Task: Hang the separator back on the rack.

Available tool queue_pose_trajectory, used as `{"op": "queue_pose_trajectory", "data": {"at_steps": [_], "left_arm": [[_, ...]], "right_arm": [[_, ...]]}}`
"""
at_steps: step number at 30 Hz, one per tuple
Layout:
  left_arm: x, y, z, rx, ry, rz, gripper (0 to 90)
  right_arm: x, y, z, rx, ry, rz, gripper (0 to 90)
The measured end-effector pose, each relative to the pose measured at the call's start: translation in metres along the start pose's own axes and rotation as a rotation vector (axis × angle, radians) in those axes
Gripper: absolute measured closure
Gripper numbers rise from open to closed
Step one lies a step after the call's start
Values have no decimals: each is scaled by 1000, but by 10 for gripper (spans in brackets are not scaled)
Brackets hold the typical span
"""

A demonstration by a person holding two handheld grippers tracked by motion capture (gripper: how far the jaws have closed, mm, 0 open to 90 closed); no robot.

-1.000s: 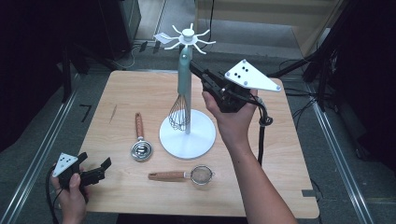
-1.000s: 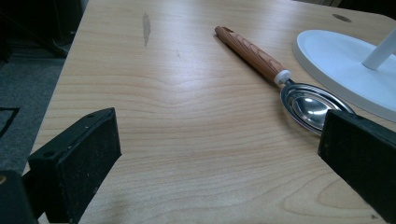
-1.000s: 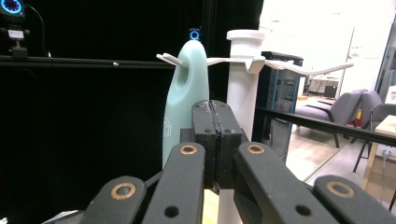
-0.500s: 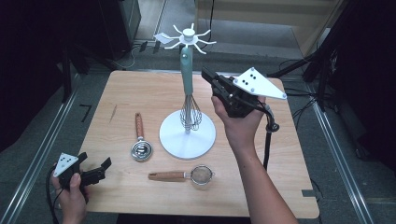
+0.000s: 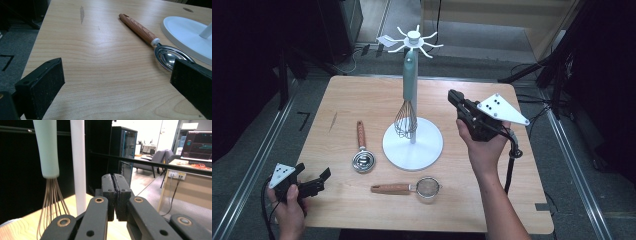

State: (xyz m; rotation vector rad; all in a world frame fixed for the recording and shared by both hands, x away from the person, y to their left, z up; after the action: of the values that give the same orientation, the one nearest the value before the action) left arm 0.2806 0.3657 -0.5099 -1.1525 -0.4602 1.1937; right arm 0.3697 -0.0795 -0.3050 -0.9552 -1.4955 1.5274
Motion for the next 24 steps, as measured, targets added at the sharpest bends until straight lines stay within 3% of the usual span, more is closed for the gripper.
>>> {"op": "queue_pose_trajectory", "data": {"at_steps": [3, 8, 12, 16, 20, 24], "left_arm": [[-2, 0, 1, 2, 17, -21, 0], [-4, 1, -1, 17, -11, -57, 0], [-3, 1, -1, 18, -17, -38, 0], [-5, 1, 0, 1, -21, -55, 0], [-5, 2, -1, 33, -12, -49, 0], [-6, 4, -2, 69, 13, -43, 0]], "right_arm": [[-4, 14, 6, 20, 14, -2, 884], [-9, 36, 14, 60, 29, -4, 872], [-12, 51, 21, 95, 25, 3, 859], [-15, 67, 24, 139, 9, -14, 850], [-12, 86, 27, 187, -26, -7, 832], [-11, 104, 26, 234, -26, -8, 824]]}}
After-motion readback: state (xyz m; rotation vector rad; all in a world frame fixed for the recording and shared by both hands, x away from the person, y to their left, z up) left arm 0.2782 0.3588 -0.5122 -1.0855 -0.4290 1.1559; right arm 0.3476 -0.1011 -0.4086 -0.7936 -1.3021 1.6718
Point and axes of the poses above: each handheld gripper's, and its own axes: z roughly backward along the jaws, y roughly out of its underside, x roughly to its left, the point moved 6 cm from there along -z, roughly forward along the jaws, and after that the axes turned 13 degrees about y, right-handed, at the moved point
